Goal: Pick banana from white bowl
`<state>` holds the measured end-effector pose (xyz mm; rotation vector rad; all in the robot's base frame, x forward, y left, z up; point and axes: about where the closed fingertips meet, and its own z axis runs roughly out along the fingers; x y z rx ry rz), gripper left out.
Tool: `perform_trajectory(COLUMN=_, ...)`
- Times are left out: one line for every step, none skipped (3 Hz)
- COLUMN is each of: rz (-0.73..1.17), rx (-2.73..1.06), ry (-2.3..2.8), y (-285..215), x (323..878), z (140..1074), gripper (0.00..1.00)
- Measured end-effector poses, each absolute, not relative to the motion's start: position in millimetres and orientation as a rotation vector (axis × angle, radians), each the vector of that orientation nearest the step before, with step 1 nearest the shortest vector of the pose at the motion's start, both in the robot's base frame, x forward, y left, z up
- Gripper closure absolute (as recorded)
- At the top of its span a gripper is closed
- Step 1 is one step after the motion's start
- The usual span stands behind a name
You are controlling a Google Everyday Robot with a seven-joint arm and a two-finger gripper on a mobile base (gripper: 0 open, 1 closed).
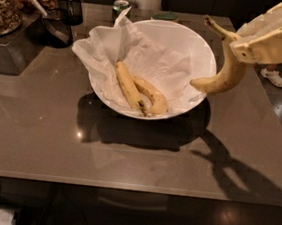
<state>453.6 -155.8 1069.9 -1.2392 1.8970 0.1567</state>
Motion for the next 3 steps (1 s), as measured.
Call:
perform_trajectory(rz=0.314, rx=-1.325, ry=1.788, y=-152.7, x=450.0, z=1063.9, gripper=1.00)
perform_trajectory(rz=0.361, rx=-1.345, ry=1.726, y=-140.5, x=445.7, z=1071.3, gripper=1.00)
perform_trajectory(rz=0.359, rx=-1.344, ry=1.728, y=-140.6, x=445.7, z=1071.3, gripper=1.00)
